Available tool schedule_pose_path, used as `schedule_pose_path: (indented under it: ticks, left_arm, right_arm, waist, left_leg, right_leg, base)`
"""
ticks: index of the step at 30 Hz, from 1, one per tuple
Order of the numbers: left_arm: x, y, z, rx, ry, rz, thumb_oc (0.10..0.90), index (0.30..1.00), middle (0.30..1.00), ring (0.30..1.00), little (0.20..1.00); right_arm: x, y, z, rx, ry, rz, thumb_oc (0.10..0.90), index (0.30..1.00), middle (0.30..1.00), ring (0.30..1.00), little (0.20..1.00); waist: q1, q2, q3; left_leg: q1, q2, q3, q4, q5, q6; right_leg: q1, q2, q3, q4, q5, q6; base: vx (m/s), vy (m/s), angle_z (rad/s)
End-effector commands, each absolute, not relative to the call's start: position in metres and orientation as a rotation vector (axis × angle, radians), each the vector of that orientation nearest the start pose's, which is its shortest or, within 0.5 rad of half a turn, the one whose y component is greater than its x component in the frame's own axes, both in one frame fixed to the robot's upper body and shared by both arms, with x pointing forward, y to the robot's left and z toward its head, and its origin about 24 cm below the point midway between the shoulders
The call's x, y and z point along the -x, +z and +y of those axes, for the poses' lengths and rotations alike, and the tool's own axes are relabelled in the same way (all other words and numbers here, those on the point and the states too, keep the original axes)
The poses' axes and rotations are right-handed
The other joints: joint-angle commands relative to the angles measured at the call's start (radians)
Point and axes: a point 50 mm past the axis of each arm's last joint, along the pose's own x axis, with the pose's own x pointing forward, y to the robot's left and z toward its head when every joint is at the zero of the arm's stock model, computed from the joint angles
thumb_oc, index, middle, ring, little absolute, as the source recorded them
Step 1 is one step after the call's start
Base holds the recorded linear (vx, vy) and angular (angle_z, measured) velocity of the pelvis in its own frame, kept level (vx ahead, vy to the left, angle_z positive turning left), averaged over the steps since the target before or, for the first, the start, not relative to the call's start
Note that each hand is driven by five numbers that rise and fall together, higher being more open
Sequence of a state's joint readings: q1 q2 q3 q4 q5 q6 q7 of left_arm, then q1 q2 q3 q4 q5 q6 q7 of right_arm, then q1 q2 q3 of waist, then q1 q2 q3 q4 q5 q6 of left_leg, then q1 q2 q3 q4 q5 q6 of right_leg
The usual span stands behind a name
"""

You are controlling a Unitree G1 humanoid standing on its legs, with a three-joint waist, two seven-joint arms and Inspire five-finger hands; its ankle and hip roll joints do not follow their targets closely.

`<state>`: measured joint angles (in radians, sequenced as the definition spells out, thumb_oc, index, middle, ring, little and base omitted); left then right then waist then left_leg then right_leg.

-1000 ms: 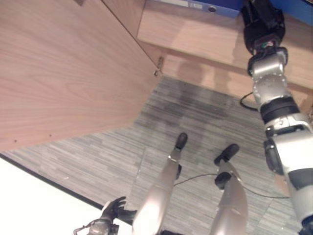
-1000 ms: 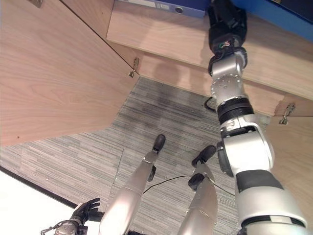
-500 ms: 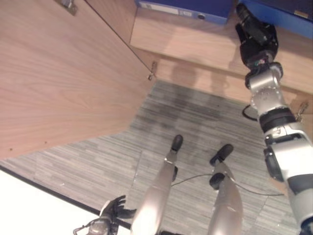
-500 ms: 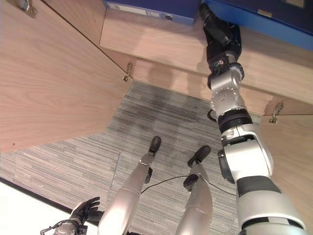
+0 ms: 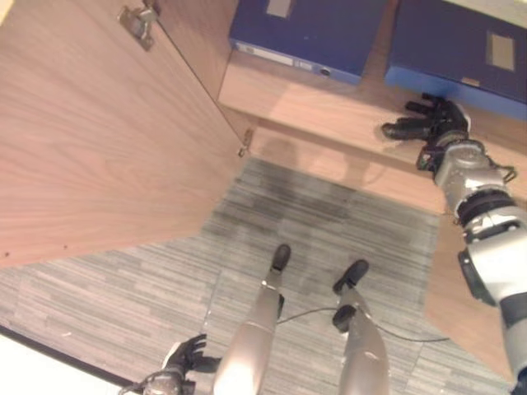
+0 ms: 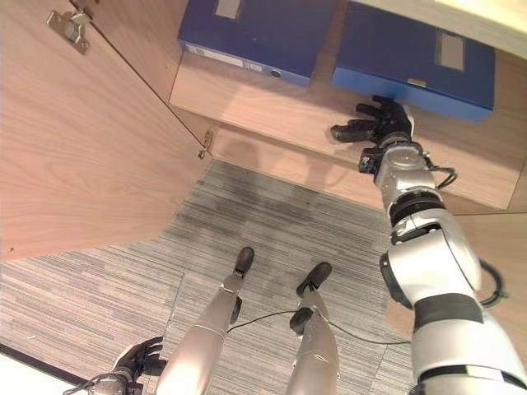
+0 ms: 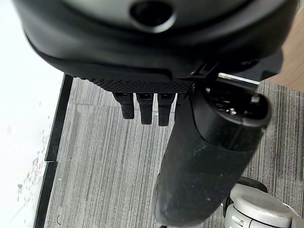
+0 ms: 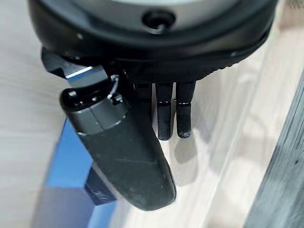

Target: Put the empty folder in the office cabinet

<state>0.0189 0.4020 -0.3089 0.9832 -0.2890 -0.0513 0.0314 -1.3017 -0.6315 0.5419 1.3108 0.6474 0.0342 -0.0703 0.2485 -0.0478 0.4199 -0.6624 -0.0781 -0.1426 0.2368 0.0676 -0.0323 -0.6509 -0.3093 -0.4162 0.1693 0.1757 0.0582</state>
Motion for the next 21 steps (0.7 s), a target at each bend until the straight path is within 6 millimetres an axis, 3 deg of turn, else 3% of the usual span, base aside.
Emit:
schedule_pose_path:
  ticks: [1, 5, 8, 9, 11, 12, 14, 15, 16, 17, 21]
  left_arm:
    - [-0.06, -0.136, 0.303, -0.376, 0.158, 1.192, 0.8, 0.9, 0.9, 0.9, 0.9]
    - [-0.06, -0.136, 0.303, -0.37, 0.154, 1.19, 0.8, 0.9, 0.9, 0.9, 0.9]
    - [-0.057, -0.138, 0.299, -0.355, 0.153, 1.189, 0.8, 0.9, 0.9, 0.9, 0.9]
    - [-0.057, -0.138, 0.299, -0.353, 0.153, 1.188, 0.8, 0.9, 0.9, 0.9, 0.9]
    - [-0.06, -0.139, 0.296, -0.344, 0.153, 1.174, 0.8, 0.9, 0.9, 0.9, 0.9]
    - [-0.062, -0.138, 0.295, -0.354, 0.136, 1.162, 0.8, 0.9, 0.9, 0.9, 0.9]
    - [-0.07, -0.133, 0.297, -0.361, 0.112, 1.121, 0.8, 0.9, 0.9, 0.9, 0.9]
    - [-0.07, -0.13, 0.298, -0.368, 0.079, 1.117, 0.8, 0.9, 0.9, 0.9, 0.9]
    - [-0.07, -0.13, 0.298, -0.368, 0.078, 1.118, 0.8, 0.9, 0.9, 0.9, 0.9]
    - [-0.069, -0.129, 0.301, -0.364, 0.063, 1.123, 0.8, 0.9, 0.9, 0.9, 0.9]
    - [-0.073, -0.131, 0.297, -0.338, 0.056, 1.13, 0.8, 0.9, 0.9, 0.9, 0.9]
  right_arm:
    - [-0.4, 0.245, -0.306, 0.381, -0.399, 0.04, 0.8, 0.9, 0.9, 0.9, 0.9]
    - [-0.409, 0.255, -0.281, 0.383, -0.297, -0.015, 0.8, 0.9, 0.9, 0.9, 0.9]
    - [-0.413, 0.26, -0.271, 0.61, -0.278, 0.0, 0.8, 0.9, 0.9, 0.9, 0.9]
    - [-0.413, 0.261, -0.27, 0.612, -0.278, 0.0, 0.8, 0.9, 0.9, 0.9, 0.9]
    - [-0.414, 0.262, -0.264, 0.829, -0.252, 0.021, 0.8, 0.9, 0.9, 0.9, 0.9]
    - [-0.416, 0.261, -0.255, 1.023, -0.186, 0.034, 0.8, 0.9, 0.9, 0.9, 0.9]
    - [-0.415, 0.254, -0.254, 1.19, -0.118, 0.083, 0.8, 0.9, 0.9, 0.9, 0.9]
    - [-0.412, 0.231, -0.254, 1.34, 0.001, 0.187, 0.8, 0.9, 0.9, 0.9, 0.9]
    - [-0.412, 0.231, -0.255, 1.341, 0.002, 0.188, 0.8, 0.9, 0.9, 0.9, 0.9]
    - [-0.41, 0.213, -0.246, 1.485, 0.129, 0.253, 0.8, 0.9, 0.9, 0.9, 0.9]
    - [-0.406, 0.186, -0.238, 1.615, 0.243, 0.304, 0.8, 0.9, 0.9, 0.9, 0.9]
  waist:
    - [0.006, 0.022, 0.024]
    - [0.008, 0.015, 0.021]
    - [0.007, 0.009, 0.022]
    - [0.006, 0.01, 0.023]
    - [0.007, 0.006, 0.024]
    - [0.007, 0.003, 0.023]
    - [0.007, 0.0, 0.019]
    - [0.01, -0.004, 0.014]
    - [0.01, -0.003, 0.014]
    - [0.011, -0.005, 0.011]
    - [0.007, -0.013, 0.009]
  left_leg:
    - [0.078, 0.115, -0.06, -0.069, -0.116, -0.056]
    - [0.088, 0.12, -0.053, -0.088, -0.106, -0.059]
    - [0.088, 0.122, -0.049, -0.09, -0.1, -0.061]
    - [0.088, 0.122, -0.049, -0.09, -0.1, -0.061]
    - [0.091, 0.124, -0.047, -0.094, -0.096, -0.062]
    - [0.095, 0.126, -0.049, -0.1, -0.093, -0.065]
    - [0.1, 0.128, -0.052, -0.111, -0.087, -0.067]
    - [0.111, 0.131, -0.054, -0.128, -0.08, -0.069]
    - [0.112, 0.131, -0.055, -0.13, -0.08, -0.069]
    - [0.125, 0.135, -0.052, -0.145, -0.074, -0.07]
    - [0.138, 0.136, -0.044, -0.163, -0.067, -0.069]
  right_leg:
    - [0.028, -0.045, -0.01, 0.086, -0.066, 0.123]
    - [0.036, -0.033, -0.012, 0.062, -0.059, 0.122]
    - [0.04, -0.027, -0.01, 0.047, -0.053, 0.121]
    - [0.041, -0.027, -0.01, 0.046, -0.053, 0.12]
    - [0.044, -0.024, -0.01, 0.037, -0.049, 0.12]
    - [0.05, -0.022, -0.016, 0.029, -0.049, 0.121]
    - [0.065, -0.019, -0.022, 0.013, -0.046, 0.123]
    - [0.084, -0.012, -0.03, -0.007, -0.043, 0.125]
    - [0.086, -0.011, -0.031, -0.008, -0.042, 0.125]
    - [0.102, -0.007, -0.034, -0.027, -0.037, 0.129]
    - [0.121, 0.0, -0.033, -0.053, -0.031, 0.131]
  base:
    - [0.0, 0.0, 0.0]
    - [-0.01, 0.0, -0.04]
    - [-0.02, 0.011, -0.06]
    - [-0.01, 0.013, -0.04]
    - [-0.01, 0.004, -0.04]
    - [0.0, -0.013, -0.03]
    - [0.0, 0.0, 0.0]
    - [0.0, 0.0, 0.0]
    - [0.0, 0.0, 0.0]
    - [0.01, 0.012, -0.05]
    - [0.0, 0.015, -0.11]
